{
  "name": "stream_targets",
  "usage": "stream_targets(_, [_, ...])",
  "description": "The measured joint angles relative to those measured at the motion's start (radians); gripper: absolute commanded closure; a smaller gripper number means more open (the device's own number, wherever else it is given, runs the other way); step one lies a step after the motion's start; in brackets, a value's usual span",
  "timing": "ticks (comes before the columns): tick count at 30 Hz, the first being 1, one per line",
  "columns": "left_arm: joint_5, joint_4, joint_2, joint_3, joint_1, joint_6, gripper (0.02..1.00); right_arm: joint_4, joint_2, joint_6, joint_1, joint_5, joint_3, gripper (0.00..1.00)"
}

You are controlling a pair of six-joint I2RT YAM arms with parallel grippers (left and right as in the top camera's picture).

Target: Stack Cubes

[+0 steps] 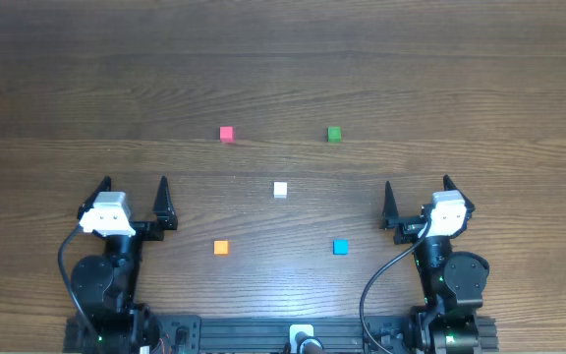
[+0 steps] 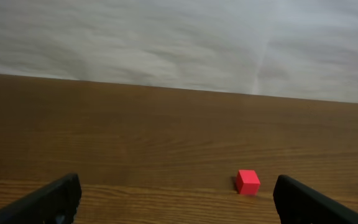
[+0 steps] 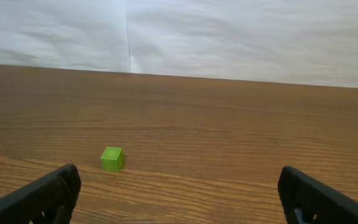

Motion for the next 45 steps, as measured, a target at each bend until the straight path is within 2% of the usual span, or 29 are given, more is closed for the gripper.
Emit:
stream_targets(6, [0.023, 0.008, 0.056, 0.008, 0.000, -0.027, 0.020, 0.000, 0.000, 0.000, 0.000, 0.000, 0.000, 0.009])
stream_targets(11, [0.093, 0.002, 0.340, 0.150, 0.000, -0.065, 0.020, 0.000, 0.000, 0.000, 0.000, 0.000, 0.000, 0.007])
stream_targets(17, [0.171, -0.071, 0.833, 0.542, -0.047, -0.112, 0.023, 0.000, -0.001, 0.000, 0.000, 0.000, -0.001, 0.009])
stream_targets(21, [0.181, -0.259, 1.145, 0.842, -0.116, -0.132, 0.027, 0.000, -0.001, 0.000, 0.000, 0.000, -0.001, 0.009])
stream_targets(27, [0.154, -0.563, 1.607, 1.297, -0.219, -0.138, 0.064, 0.002, -0.001, 0.000, 0.000, 0.000, -0.001, 0.009])
stream_targets(32, [0.103, -0.760, 1.873, 1.563, -0.288, -0.144, 0.084, 0.000, -0.001, -0.001, 0.000, 0.000, -0.001, 0.007])
stream_targets(38, [0.074, -0.844, 2.028, 1.625, -0.326, -0.166, 0.095, 0.000, -0.001, -0.001, 0.000, 0.000, -0.001, 0.009])
stream_targets(45, [0.009, -0.920, 2.065, 1.625, -0.337, -0.188, 0.139, 0.000, -0.001, 0.000, 0.000, 0.000, -0.001, 0.007])
